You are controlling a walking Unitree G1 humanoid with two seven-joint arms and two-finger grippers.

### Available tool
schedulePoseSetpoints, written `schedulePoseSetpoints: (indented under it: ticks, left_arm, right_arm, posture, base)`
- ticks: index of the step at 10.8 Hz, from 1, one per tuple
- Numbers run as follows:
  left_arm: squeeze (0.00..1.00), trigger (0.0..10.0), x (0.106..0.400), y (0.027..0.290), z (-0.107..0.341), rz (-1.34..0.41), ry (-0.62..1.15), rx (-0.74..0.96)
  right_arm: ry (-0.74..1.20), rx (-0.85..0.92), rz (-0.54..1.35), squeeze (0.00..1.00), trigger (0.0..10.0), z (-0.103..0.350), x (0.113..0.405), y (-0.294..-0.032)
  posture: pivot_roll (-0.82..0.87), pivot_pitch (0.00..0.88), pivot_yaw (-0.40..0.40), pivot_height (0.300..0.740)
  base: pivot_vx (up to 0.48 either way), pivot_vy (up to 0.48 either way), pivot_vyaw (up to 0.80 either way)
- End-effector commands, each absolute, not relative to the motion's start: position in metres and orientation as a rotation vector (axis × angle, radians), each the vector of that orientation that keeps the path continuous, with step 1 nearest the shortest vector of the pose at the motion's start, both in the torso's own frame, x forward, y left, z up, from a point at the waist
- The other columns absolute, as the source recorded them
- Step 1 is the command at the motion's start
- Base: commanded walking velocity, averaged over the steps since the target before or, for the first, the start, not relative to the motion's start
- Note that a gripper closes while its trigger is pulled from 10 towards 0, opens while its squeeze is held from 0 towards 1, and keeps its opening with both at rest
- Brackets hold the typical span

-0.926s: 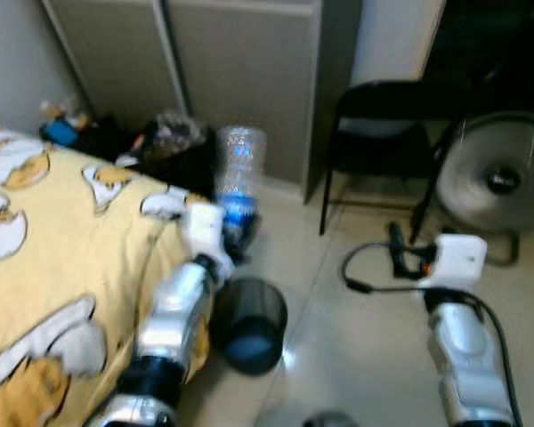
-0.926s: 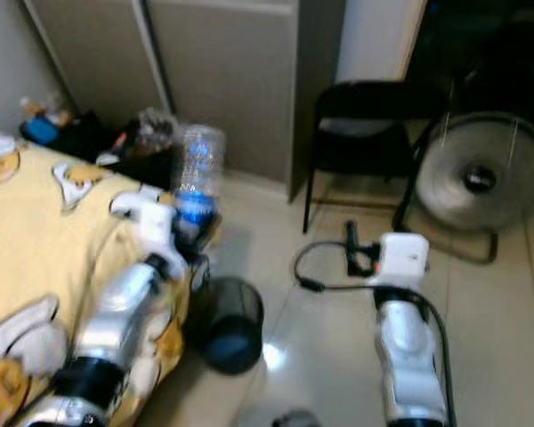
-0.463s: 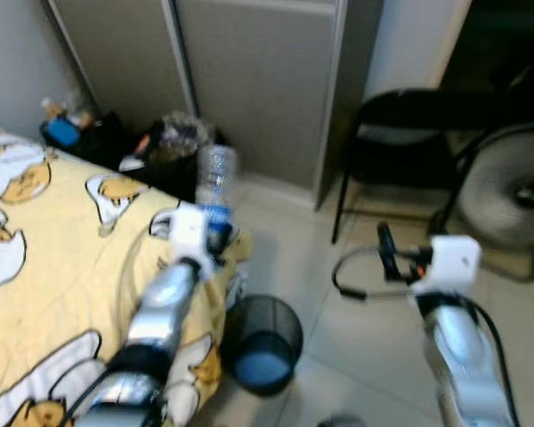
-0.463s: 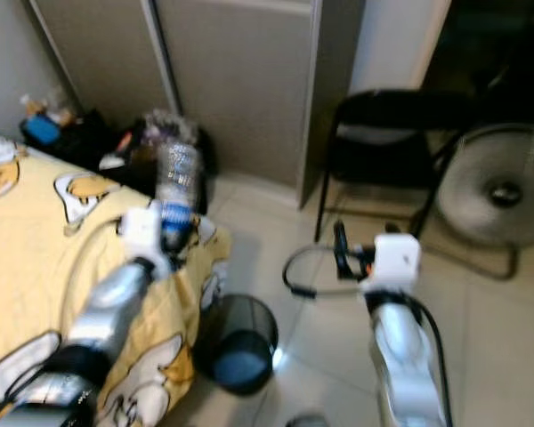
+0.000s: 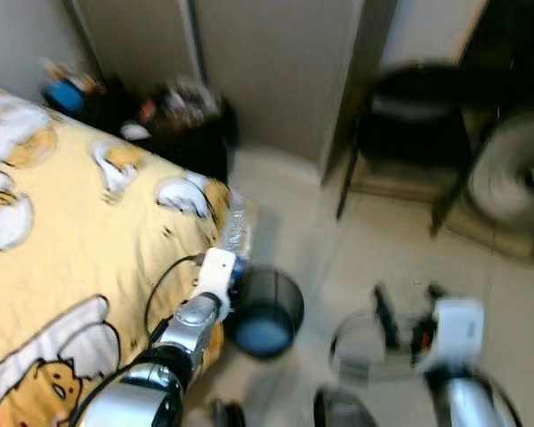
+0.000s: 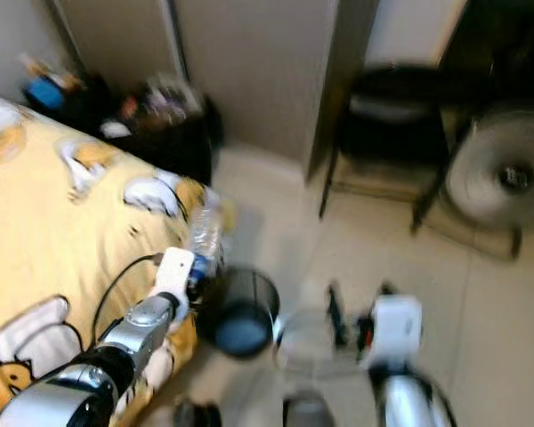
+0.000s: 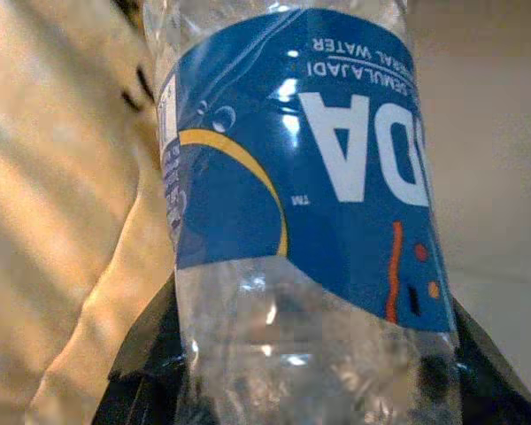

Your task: Clean up the room

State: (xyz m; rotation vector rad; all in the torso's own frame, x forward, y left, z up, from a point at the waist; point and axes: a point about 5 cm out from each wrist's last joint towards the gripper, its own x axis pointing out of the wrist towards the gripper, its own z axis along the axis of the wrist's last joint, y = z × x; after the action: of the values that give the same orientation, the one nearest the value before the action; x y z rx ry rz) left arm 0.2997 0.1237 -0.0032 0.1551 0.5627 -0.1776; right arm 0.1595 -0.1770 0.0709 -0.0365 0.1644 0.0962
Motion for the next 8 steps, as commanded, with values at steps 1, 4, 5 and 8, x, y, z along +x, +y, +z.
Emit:
schedulePoseSetpoints:
  ticks: [1, 4, 5, 8]
  left_arm:
    - [0.00, 10.0, 0.306, 0.120, 0.004, -0.176, 0.521, 0.167]
    - [0.00, 10.0, 0.299, 0.103, -0.002, -0.255, 0.546, 0.190]
    - [1.00, 10.0, 0.297, 0.102, -0.004, -0.269, 0.550, 0.179]
    - [1.00, 10.0, 0.306, 0.100, 0.007, -0.249, 0.474, 0.144]
  right_arm:
    - [0.149, -0.043, 0.149, 0.00, 10.0, 0.080, 0.153, -0.167]
    - [0.204, -0.019, 0.117, 0.00, 10.0, 0.083, 0.129, -0.161]
    - [0.217, -0.011, 0.112, 0.00, 10.0, 0.083, 0.123, -0.158]
    - [0.231, 0.003, 0.090, 0.00, 10.0, 0.084, 0.117, -0.154]
  posture:
    - [-0.39, 0.295, 0.083, 0.728]
    - [-0.41, 0.335, 0.097, 0.728]
    - [-0.41, 0.345, 0.109, 0.728]
    - [-0.41, 0.353, 0.126, 0.728]
  base:
    - [0.000, 0.000, 0.00]
    - [0.000, 0.000, 0.00]
    - [0.000, 0.000, 0.00]
    - [0.000, 0.000, 0.00]
